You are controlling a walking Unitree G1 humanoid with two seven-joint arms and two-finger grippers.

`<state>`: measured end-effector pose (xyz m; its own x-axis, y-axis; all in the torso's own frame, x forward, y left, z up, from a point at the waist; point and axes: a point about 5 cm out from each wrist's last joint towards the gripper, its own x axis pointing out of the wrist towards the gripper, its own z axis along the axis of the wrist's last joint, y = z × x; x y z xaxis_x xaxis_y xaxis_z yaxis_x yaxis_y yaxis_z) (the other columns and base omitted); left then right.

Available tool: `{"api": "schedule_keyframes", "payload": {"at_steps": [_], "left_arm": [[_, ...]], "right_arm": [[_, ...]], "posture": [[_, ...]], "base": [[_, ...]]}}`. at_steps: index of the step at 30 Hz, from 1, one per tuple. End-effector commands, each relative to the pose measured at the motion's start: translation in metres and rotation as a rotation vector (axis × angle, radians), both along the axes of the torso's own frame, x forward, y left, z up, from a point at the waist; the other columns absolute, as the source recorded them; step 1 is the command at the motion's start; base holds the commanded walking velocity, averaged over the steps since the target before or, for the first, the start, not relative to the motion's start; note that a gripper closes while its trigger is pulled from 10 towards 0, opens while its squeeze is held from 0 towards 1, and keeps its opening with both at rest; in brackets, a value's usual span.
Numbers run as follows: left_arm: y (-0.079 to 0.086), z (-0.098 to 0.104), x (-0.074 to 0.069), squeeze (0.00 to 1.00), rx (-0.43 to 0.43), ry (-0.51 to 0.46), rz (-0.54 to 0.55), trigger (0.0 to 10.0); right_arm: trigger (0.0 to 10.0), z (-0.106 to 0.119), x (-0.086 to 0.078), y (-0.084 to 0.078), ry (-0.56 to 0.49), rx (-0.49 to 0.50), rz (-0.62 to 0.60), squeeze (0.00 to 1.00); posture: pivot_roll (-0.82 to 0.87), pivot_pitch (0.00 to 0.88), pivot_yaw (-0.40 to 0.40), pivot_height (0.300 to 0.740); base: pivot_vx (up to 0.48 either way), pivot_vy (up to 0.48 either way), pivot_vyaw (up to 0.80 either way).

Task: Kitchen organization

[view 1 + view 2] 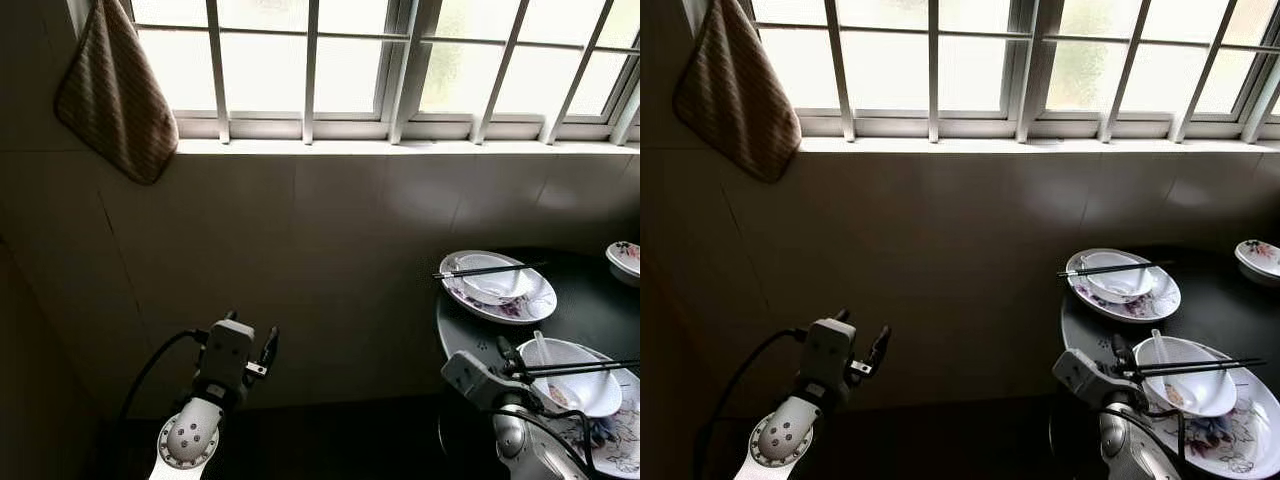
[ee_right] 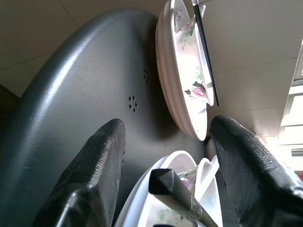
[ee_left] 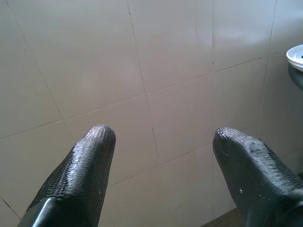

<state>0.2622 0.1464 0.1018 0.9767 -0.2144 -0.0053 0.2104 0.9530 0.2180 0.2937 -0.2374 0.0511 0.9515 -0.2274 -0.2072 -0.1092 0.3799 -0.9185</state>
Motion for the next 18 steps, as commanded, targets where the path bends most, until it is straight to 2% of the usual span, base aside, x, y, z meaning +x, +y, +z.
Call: {"api": "schedule_keyframes", "payload": {"at_steps": [1,3,4,5,6,7,8,9,10,11,18], "left_arm": [[-0.0031,0.0014,0.0015,0.00,0.005,-0.009,-0.013,10.0],[-0.0021,0.0017,0.0016,0.00,0.006,-0.010,-0.010,10.0],[-0.0020,0.0017,0.0016,0.00,0.007,-0.010,-0.009,10.0],[-0.0021,0.0017,0.0016,0.00,0.007,-0.010,-0.010,10.0],[-0.0021,0.0015,0.0015,0.00,0.007,-0.009,-0.010,10.0],[-0.0022,0.0014,0.0015,0.00,0.008,-0.009,-0.011,10.0],[-0.0022,0.0014,0.0016,0.00,0.008,-0.009,-0.012,10.0],[-0.0021,0.0014,0.0017,0.00,0.008,-0.009,-0.012,10.0],[-0.0021,0.0014,0.0017,0.00,0.008,-0.009,-0.013,10.0],[-0.0020,0.0015,0.0018,0.00,0.008,-0.009,-0.013,10.0],[-0.0023,0.0019,0.0024,0.00,0.011,-0.011,-0.015,10.0]], "right_arm": [[10.0,0.0041,0.0029,-0.0066,-0.018,-0.021,-0.004,0.00],[9.7,0.0048,0.0036,-0.0100,-0.022,-0.026,-0.022,0.00],[8.8,0.0048,0.0036,-0.0105,-0.022,-0.026,-0.023,0.00],[8.4,0.0044,0.0033,-0.0110,-0.020,-0.022,-0.025,0.00],[4.1,0.0042,0.0028,-0.0117,-0.019,-0.024,-0.028,0.00],[4.1,0.0043,0.0026,-0.0120,-0.020,-0.028,-0.028,0.00],[1.5,0.0044,0.0024,-0.0126,-0.021,-0.029,-0.030,0.00],[1.5,0.0044,0.0023,-0.0128,-0.022,-0.025,-0.033,0.00],[0.3,0.0044,0.0024,-0.0128,-0.023,-0.024,-0.032,0.00],[0.0,0.0045,0.0025,-0.0127,-0.024,-0.021,-0.031,0.00],[0.0,0.0085,0.0050,-0.0114,-0.064,-0.037,0.006,0.00]], "posture": [[-0.03,0.000,-0.045,0.740],[-0.03,0.000,-0.046,0.740],[-0.03,0.000,-0.046,0.740],[-0.03,0.000,-0.046,0.740],[-0.03,0.000,-0.045,0.740],[-0.03,0.000,-0.045,0.740],[-0.03,0.000,-0.043,0.740],[-0.03,0.000,-0.042,0.740],[-0.03,0.000,-0.042,0.740],[-0.03,0.000,-0.041,0.740],[-0.03,0.000,-0.039,0.740]], "base": [[0.000,0.000,0.00],[0.000,0.000,0.00],[0.000,0.000,0.00],[0.000,0.000,0.00],[0.000,0.000,0.00],[0.000,0.000,0.00],[0.000,0.000,0.00],[0.000,0.000,0.00],[0.000,0.000,0.00],[0.000,0.000,0.00],[0.000,0.000,0.00]]}}
